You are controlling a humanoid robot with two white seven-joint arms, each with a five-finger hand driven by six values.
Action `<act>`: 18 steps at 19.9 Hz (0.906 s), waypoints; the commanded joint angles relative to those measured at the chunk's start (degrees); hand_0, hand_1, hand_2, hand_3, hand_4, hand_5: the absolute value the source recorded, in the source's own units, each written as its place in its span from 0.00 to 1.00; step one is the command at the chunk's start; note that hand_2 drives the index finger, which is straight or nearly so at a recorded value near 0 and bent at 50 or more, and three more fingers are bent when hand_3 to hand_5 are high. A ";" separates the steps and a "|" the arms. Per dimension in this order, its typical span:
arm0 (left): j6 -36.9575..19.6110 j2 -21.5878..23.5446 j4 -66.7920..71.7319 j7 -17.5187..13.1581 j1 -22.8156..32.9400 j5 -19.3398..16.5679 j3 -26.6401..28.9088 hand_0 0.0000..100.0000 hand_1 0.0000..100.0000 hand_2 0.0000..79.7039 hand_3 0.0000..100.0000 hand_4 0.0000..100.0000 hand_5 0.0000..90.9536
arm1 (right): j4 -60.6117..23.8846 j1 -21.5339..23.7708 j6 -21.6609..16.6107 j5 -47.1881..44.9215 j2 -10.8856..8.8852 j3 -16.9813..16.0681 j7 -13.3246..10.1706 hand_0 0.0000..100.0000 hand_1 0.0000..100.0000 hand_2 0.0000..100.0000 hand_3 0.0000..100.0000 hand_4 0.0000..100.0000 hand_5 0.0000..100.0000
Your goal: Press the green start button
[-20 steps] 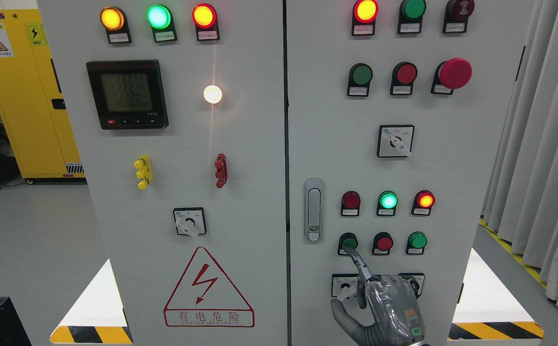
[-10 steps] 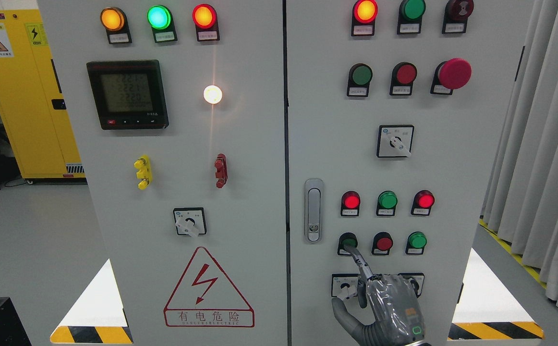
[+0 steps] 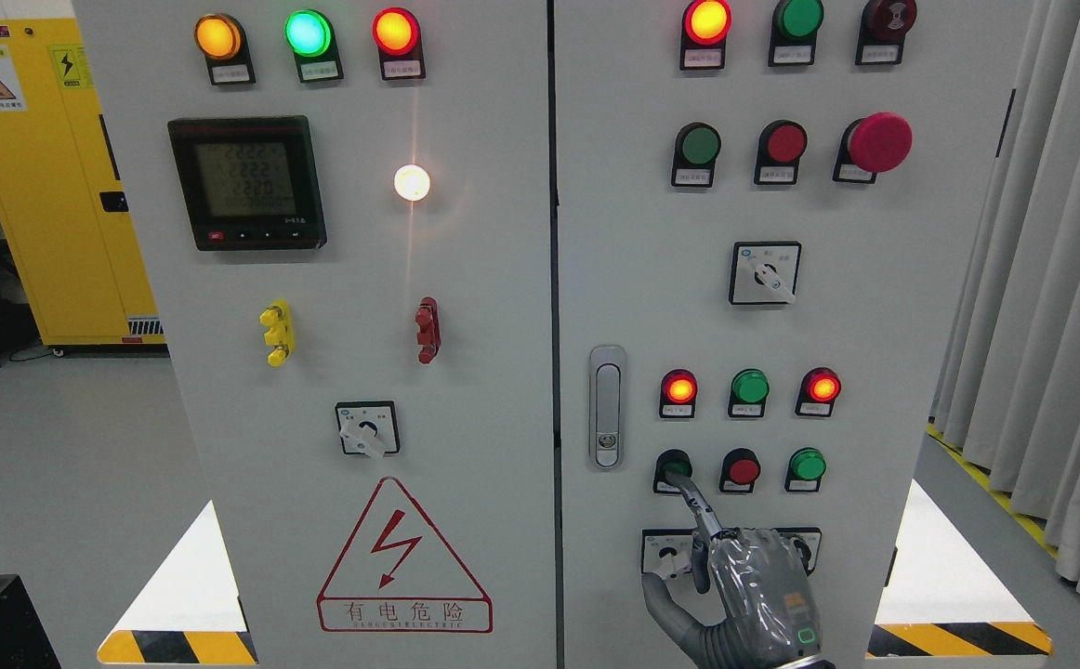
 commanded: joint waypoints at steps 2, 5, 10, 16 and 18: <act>-0.03 0.00 0.01 0.02 -0.01 0.00 0.00 0.12 0.56 0.00 0.00 0.00 0.00 | -0.16 0.07 -0.09 -0.14 0.00 -1.44 -0.17 0.43 0.72 0.00 0.94 0.98 1.00; -0.03 0.00 0.01 0.02 -0.01 0.00 0.00 0.12 0.56 0.00 0.00 0.00 0.00 | -0.69 0.42 -0.17 -0.66 0.00 -1.35 -0.53 0.43 0.72 0.00 0.94 0.98 1.00; -0.03 0.00 -0.07 0.02 0.07 0.00 0.00 0.12 0.56 0.00 0.00 0.00 0.00 | -2.19 1.38 -0.44 -0.75 0.00 -1.26 -0.79 0.43 0.72 0.00 0.94 0.98 1.00; -0.03 0.00 0.01 0.02 -0.01 0.00 0.00 0.12 0.56 0.00 0.00 0.00 0.00 | -3.50 2.35 -0.70 -0.75 0.09 -0.65 -1.32 0.43 0.72 0.00 0.94 0.98 1.00; -0.03 0.00 -0.07 0.02 -0.01 0.00 0.00 0.12 0.56 0.00 0.00 0.00 0.00 | -4.29 2.88 -0.70 -0.75 0.09 -0.65 -1.32 0.43 0.72 0.00 0.94 0.98 1.00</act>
